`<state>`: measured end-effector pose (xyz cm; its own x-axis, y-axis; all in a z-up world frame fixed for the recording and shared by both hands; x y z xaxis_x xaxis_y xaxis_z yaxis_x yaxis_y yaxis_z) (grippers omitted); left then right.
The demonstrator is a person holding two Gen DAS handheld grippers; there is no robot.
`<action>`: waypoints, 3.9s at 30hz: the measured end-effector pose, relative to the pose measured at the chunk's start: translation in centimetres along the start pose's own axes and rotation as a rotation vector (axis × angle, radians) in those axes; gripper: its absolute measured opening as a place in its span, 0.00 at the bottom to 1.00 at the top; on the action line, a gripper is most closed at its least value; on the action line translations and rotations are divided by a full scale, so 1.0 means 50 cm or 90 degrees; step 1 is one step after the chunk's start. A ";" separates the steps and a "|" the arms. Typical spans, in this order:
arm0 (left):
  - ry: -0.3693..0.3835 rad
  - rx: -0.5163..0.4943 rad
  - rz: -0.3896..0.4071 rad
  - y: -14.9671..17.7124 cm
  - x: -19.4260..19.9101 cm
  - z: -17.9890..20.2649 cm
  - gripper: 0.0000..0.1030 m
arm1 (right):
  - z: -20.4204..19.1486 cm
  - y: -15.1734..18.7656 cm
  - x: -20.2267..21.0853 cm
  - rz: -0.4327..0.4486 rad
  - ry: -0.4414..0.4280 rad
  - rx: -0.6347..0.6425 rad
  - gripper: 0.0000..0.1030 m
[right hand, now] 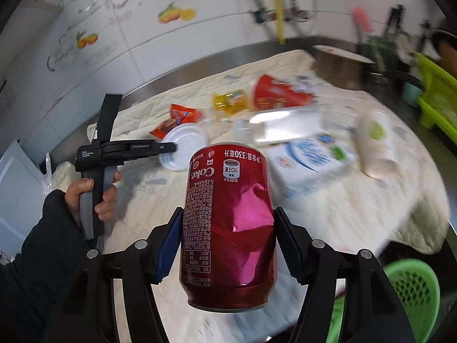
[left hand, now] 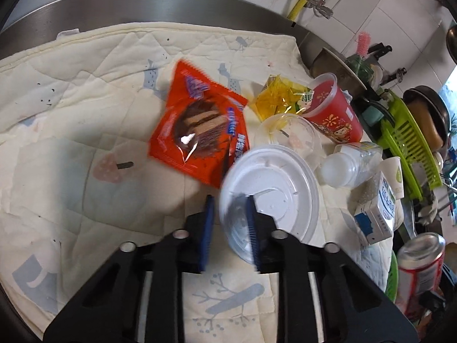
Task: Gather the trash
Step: 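Drop the Coke can into the green basket with the right tool while the left tool grasps the white lid, then release the white lid into the green basket with the left tool, then grasp the paper cup with the right tool while the left tool grasps the milk carton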
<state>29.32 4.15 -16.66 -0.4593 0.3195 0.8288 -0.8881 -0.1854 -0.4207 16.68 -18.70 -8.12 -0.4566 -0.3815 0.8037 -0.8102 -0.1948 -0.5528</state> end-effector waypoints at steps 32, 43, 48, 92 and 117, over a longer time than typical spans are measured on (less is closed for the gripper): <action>0.169 -0.235 -0.015 0.214 0.124 0.418 0.04 | 0.513 0.532 -0.094 -0.267 0.231 -0.351 0.59; 0.202 -0.342 -0.131 0.341 -0.018 0.633 0.04 | 0.566 0.548 -0.062 -0.239 0.208 -0.375 0.63; 0.188 -0.383 -0.175 0.400 -0.076 0.691 0.04 | 0.574 0.551 -0.004 -0.201 0.195 -0.385 0.64; 0.045 -0.327 -0.038 0.216 0.041 0.469 0.63 | 0.359 0.073 0.133 0.027 0.138 -0.165 0.80; -0.026 -0.425 -0.015 0.085 -0.044 0.467 0.84 | 0.449 -0.182 -0.130 -0.085 0.153 -0.136 0.85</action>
<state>26.97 -19.04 -11.65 -0.4508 0.2790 0.8479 -0.7244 0.4407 -0.5301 35.28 -34.73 -13.24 -0.3939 -0.1361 0.9090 -0.9159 -0.0251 -0.4007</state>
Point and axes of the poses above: each gripper's, at about its wrist camera, not at the fingertips, and x roughly against the way its jaws point, z to its right, y to its underside, the point moved 8 cm from there along -x, roughly the way its jaws point, and after that the axes turned 8 degrees about -z, right-handed, at the moved point
